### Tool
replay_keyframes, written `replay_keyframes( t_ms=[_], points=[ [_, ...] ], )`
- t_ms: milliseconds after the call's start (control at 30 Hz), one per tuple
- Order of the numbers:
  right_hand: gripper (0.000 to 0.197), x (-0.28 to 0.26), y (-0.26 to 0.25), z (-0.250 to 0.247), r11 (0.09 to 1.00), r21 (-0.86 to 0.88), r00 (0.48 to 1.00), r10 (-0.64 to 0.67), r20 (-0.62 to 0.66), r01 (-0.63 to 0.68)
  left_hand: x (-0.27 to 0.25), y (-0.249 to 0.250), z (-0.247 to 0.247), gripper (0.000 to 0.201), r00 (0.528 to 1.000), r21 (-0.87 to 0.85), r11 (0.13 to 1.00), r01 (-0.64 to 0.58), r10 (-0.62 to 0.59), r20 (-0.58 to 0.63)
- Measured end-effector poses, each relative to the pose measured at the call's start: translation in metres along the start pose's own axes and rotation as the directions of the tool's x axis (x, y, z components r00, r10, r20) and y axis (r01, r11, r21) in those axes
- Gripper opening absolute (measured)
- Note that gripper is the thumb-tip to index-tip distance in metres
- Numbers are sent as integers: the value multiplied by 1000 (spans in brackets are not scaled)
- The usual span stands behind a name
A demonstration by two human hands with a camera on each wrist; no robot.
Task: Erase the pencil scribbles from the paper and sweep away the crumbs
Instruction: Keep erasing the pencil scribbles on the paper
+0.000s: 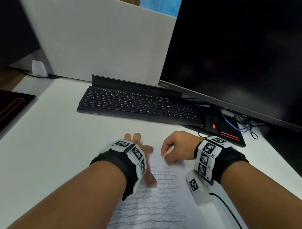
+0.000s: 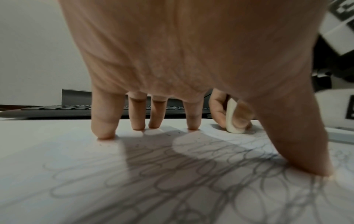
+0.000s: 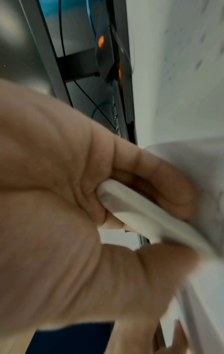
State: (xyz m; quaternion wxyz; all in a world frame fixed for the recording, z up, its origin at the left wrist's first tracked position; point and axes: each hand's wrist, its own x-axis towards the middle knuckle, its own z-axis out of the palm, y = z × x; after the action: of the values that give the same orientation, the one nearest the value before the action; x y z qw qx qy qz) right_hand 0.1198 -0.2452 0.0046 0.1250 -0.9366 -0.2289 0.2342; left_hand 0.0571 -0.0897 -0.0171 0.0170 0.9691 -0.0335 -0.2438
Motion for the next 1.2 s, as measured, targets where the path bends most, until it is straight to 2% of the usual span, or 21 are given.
replay_keyframes(
  t_ms=[100, 233, 333, 433, 533, 700, 867, 1000, 1133, 1200],
  points=[
    [11, -1, -2, 1, 999, -24, 994, -21, 105, 24, -1, 0, 0, 102, 1000, -2, 1000, 0, 0, 5],
    [12, 3, 3, -2, 998, -56, 997, 2, -77, -6, 0, 0, 1, 102, 1000, -2, 1000, -3, 3, -15],
    [11, 6, 0, -3, 994, -112, 999, 10, -31, -13, -2, 1, 0, 99, 1000, 2, 1000, 7, -7, 0],
    [10, 7, -1, -3, 991, -135, 999, 12, -36, -17, 0, 4, -1, 95, 1000, -3, 1000, 10, -10, -12],
    [10, 4, -1, -1, 993, -121, 998, -1, -62, -6, 4, 12, 2, 98, 1000, -70, 997, 19, -18, 17],
    [9, 2, -4, -4, 990, -140, 998, -14, -56, 6, 11, 16, 13, 104, 1000, -94, 995, 27, -27, -2],
    [11, -5, -6, -1, 991, -129, 996, -25, 87, 36, 17, 15, 18, 101, 999, -103, 994, 29, -31, -18],
    [11, -6, -3, -5, 990, -137, 1000, -20, 2, 21, 20, 15, 20, 107, 999, -77, 997, 29, -31, -24],
    [12, -8, -6, -3, 991, -130, 992, -27, 123, 43, 24, 16, 19, 104, 999, -72, 997, 41, -43, -21],
    [11, -7, -3, -4, 993, -112, 998, -16, 53, 22, 24, 16, 21, 106, 999, -69, 997, 46, -48, -26]
  ],
)
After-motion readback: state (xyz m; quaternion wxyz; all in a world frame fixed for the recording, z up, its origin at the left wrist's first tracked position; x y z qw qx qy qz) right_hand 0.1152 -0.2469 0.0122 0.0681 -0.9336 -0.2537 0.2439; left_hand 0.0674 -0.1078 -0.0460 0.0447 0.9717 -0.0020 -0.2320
